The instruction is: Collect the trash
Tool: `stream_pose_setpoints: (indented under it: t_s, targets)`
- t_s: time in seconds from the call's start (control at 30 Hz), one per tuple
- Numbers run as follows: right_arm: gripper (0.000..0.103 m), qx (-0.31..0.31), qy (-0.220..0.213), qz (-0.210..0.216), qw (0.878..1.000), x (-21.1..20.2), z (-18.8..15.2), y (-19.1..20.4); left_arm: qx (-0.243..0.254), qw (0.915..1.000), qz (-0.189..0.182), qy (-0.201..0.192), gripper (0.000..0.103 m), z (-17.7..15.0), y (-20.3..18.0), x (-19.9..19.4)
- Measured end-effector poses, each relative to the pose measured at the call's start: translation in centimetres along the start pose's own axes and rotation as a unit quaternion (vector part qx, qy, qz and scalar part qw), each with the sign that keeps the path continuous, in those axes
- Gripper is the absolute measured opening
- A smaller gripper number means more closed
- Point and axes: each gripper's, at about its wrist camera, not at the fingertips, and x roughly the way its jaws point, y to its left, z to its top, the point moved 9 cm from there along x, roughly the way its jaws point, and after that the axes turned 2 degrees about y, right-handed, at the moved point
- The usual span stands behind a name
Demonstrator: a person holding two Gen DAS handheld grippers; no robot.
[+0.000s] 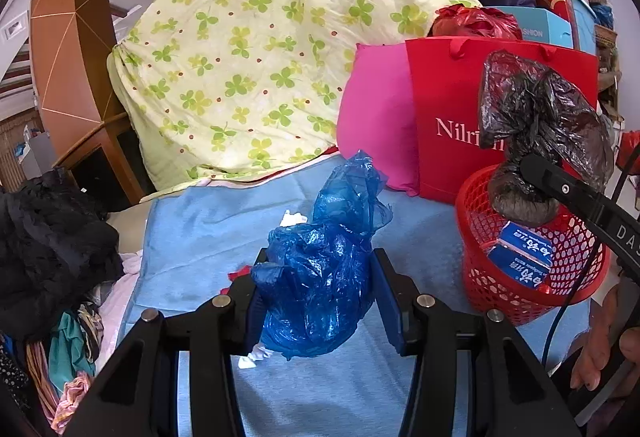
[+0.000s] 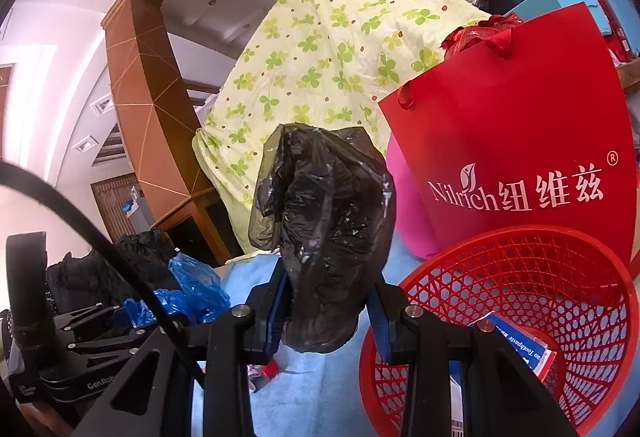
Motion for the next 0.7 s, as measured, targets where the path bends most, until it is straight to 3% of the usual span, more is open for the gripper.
stream_pose_setpoints:
  t_s: [0.7]
  targets:
    - [0.039,0.007,-0.006,-0.011,1.0,-0.8,-0.11,0.19,0.006,0.9999,-0.012,0.008,0.051,-0.36,-0.87,0.86]
